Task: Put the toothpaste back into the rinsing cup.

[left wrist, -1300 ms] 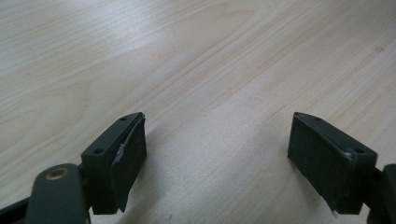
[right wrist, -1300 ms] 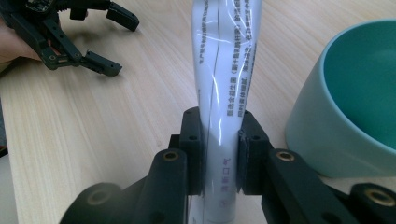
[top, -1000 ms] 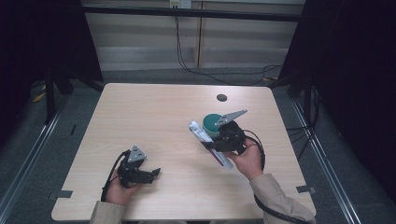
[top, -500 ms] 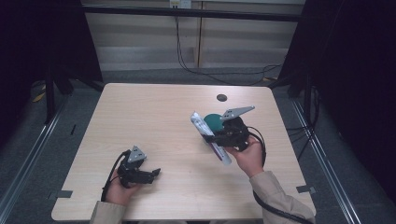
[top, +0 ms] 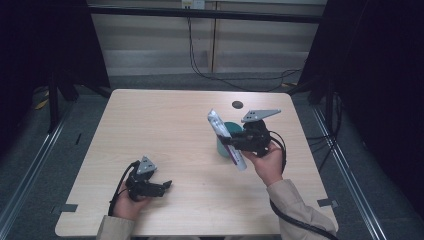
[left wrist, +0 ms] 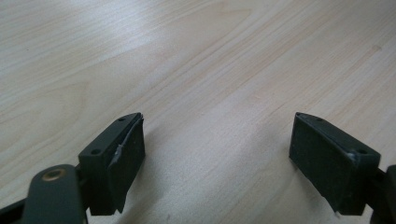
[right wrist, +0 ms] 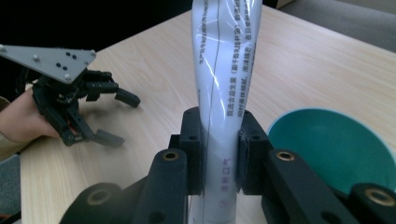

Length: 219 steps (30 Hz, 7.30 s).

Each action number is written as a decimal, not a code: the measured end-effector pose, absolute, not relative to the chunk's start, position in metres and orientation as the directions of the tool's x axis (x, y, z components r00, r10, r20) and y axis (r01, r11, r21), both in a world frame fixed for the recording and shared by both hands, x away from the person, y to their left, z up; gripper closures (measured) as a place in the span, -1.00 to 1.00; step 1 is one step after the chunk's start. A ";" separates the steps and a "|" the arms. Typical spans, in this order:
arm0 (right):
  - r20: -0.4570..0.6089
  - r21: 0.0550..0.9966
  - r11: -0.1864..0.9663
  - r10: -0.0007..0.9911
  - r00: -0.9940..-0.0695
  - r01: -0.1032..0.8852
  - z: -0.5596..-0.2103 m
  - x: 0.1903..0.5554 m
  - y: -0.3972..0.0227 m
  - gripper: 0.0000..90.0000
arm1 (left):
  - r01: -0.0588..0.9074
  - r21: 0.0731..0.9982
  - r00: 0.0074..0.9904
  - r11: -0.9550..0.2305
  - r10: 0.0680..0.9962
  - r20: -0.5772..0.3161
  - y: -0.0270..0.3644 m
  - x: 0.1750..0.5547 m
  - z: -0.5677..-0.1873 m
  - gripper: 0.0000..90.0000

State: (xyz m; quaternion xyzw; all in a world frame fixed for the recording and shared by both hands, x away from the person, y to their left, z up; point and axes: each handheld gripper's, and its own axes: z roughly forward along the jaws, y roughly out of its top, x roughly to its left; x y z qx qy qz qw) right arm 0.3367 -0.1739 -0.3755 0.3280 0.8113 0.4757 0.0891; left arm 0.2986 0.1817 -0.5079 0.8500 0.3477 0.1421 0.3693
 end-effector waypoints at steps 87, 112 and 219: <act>0.158 0.952 0.075 0.713 -0.683 0.298 -0.333 0.378 -0.198 0.69 | 0.482 0.727 0.723 -0.489 0.691 -0.016 0.182 0.298 -0.508 -0.60; 0.158 0.946 0.079 0.733 -0.662 0.314 -0.349 0.397 -0.193 0.68 | 0.482 0.728 0.723 -0.488 0.690 -0.017 0.182 0.298 -0.508 -0.59; 0.092 0.894 0.226 0.753 -0.652 0.387 -0.426 0.390 -0.184 0.59 | 0.478 0.726 0.727 -0.495 0.687 -0.011 0.183 0.298 -0.508 -0.59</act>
